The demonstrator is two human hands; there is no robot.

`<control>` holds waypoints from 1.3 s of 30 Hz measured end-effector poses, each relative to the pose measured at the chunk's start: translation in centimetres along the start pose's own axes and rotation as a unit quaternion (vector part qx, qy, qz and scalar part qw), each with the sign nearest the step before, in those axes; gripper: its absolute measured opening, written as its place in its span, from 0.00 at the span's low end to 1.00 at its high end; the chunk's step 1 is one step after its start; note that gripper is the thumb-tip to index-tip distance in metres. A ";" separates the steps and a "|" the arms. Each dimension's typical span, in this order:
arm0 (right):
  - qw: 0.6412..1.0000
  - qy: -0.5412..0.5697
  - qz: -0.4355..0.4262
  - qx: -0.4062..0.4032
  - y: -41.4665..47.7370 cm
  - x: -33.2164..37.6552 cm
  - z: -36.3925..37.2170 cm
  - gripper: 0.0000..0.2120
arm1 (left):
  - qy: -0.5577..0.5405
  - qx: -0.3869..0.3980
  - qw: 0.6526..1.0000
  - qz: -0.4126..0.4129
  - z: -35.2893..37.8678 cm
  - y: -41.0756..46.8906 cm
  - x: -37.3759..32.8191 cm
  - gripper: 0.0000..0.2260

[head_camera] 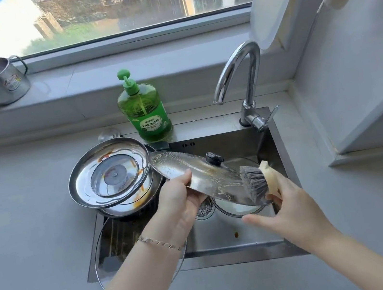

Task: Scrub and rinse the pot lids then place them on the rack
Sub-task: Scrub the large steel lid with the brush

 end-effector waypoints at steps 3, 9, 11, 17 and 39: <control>0.995 -0.096 -0.009 -0.033 1.0 0.0 0.1 0.37 | 0.054 0.006 0.998 -0.019 1.6 0.3 1.6 0.06; 0.986 -0.150 -0.033 -0.060 4.1 -0.5 -0.2 0.12 | 0.124 0.032 0.990 -0.053 5.1 2.1 2.1 0.06; 0.990 -0.129 -0.024 -0.061 5.5 -0.7 -0.1 0.10 | 0.133 0.060 0.987 -0.073 5.7 2.6 1.4 0.04; 0.984 -0.050 0.149 -0.080 9.2 -4.8 2.6 0.05 | 0.227 0.014 0.973 -0.029 3.9 5.5 -0.3 0.15; 0.877 -0.082 0.471 -0.053 13.3 -15.9 10.9 0.24 | 0.326 -0.055 0.944 0.013 1.6 10.7 -2.0 0.10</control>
Point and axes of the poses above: each hand's wrist, its own y-axis towards the middle knuckle, its own z-axis out of the palm, x = y × z, the point moved 3 cm from there along y, towards the middle knuckle, and after that the axes turned 12 degrees about -x, right-handed, at the moved point
